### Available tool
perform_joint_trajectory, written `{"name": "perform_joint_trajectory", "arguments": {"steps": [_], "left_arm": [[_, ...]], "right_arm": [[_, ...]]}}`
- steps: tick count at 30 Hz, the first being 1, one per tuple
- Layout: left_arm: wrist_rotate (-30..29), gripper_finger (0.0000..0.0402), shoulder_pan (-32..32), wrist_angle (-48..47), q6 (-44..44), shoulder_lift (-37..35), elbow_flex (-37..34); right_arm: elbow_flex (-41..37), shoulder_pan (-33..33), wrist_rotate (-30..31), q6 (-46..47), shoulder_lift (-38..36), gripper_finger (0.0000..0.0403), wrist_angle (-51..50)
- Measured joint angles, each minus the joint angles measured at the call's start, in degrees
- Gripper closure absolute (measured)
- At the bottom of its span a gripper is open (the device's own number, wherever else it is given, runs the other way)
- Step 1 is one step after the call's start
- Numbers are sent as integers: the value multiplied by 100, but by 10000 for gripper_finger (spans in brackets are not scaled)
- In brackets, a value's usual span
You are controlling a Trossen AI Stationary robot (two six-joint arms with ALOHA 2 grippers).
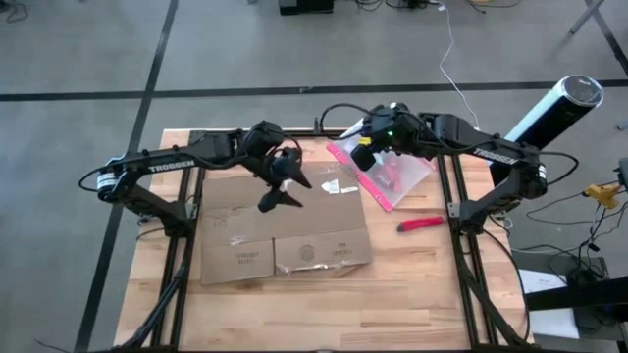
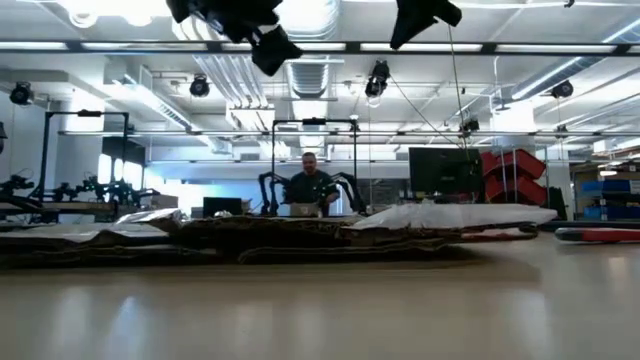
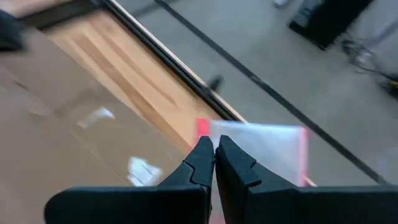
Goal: Unpack boxes
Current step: Return to Home Position
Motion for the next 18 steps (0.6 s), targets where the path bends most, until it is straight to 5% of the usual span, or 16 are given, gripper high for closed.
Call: {"name": "perform_joint_trajectory", "arguments": {"steps": [6,14,18], "left_arm": [[-43,194,58,1064,-292,-299,4],[-248,384,483,1524,-654,-1213,7],[-290,392,698,1400,-919,-1738,7]], "right_arm": [[0,90,-967,-741,-208,403,1390],[0,72,-2793,-1044,-406,403,2395],[-4,74,-3202,-906,-809,403,1984]]}}
